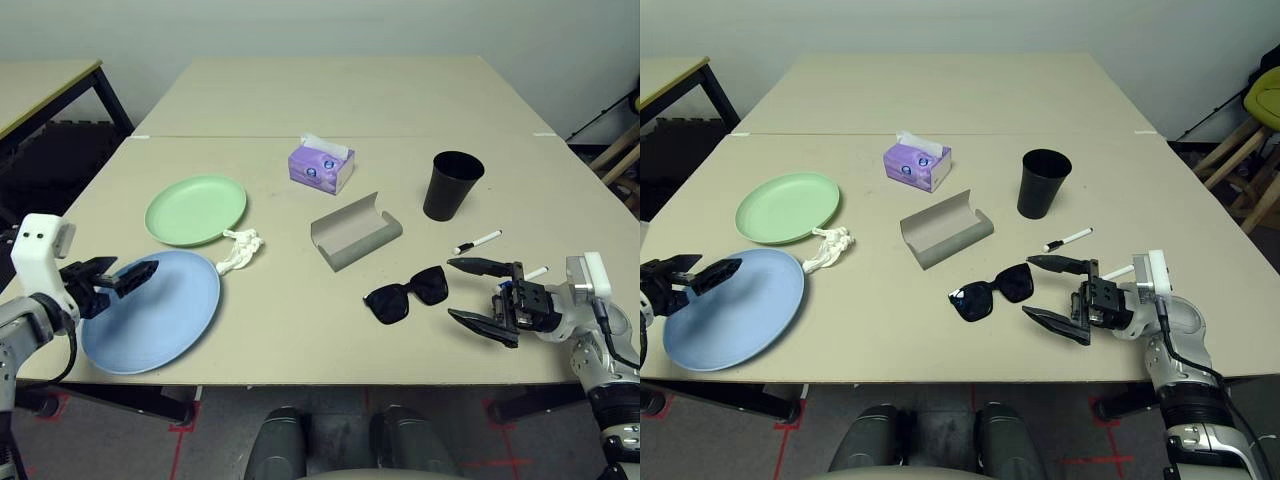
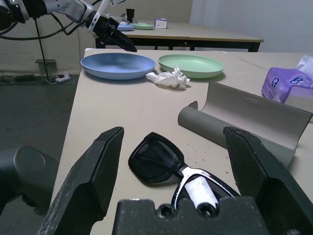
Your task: Organize and tidy the items on the table.
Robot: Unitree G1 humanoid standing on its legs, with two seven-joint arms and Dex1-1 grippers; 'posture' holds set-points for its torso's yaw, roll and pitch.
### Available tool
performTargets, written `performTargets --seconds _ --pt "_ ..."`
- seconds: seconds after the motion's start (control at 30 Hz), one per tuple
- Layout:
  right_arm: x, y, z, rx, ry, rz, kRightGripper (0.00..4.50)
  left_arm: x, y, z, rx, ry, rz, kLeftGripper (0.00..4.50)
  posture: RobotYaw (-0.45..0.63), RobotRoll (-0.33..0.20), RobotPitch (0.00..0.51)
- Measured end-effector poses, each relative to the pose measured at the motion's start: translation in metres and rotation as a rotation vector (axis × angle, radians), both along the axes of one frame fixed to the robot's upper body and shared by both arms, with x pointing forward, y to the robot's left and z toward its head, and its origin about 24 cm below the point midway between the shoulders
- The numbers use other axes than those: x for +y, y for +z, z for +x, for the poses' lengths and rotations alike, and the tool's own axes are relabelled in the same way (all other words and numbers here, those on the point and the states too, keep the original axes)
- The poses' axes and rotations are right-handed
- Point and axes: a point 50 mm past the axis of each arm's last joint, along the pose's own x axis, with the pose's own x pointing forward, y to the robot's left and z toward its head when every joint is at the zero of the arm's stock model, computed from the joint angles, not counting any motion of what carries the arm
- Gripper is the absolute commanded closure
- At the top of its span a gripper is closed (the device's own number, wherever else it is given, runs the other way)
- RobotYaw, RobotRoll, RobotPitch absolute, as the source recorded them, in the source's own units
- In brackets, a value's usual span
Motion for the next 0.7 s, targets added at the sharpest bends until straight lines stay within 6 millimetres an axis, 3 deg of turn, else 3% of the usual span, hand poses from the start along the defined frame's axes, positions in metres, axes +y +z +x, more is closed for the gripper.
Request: performTargets --seconds 0.47,0.57,0.7 --pt "0.0 0.0 0.001 -0.005 -0.012 -0.008 0.03 0.01 -0.012 0.002 0.063 0.062 0.035 0.0 0.11 0.0 0.043" --pt "0.0 0.0 0.001 -0.004 -0.017 -0.007 0.0 0.011 -0.017 0.001 0.073 0.066 0.043 0.65 0.1 0.0 0.041" --pt "0.0 0.0 0.001 -0.005 -0.017 -0.007 0.0 0.009 -0.019 0.003 0.08 0.049 0.07 2.15 0.1 0.0 0.04"
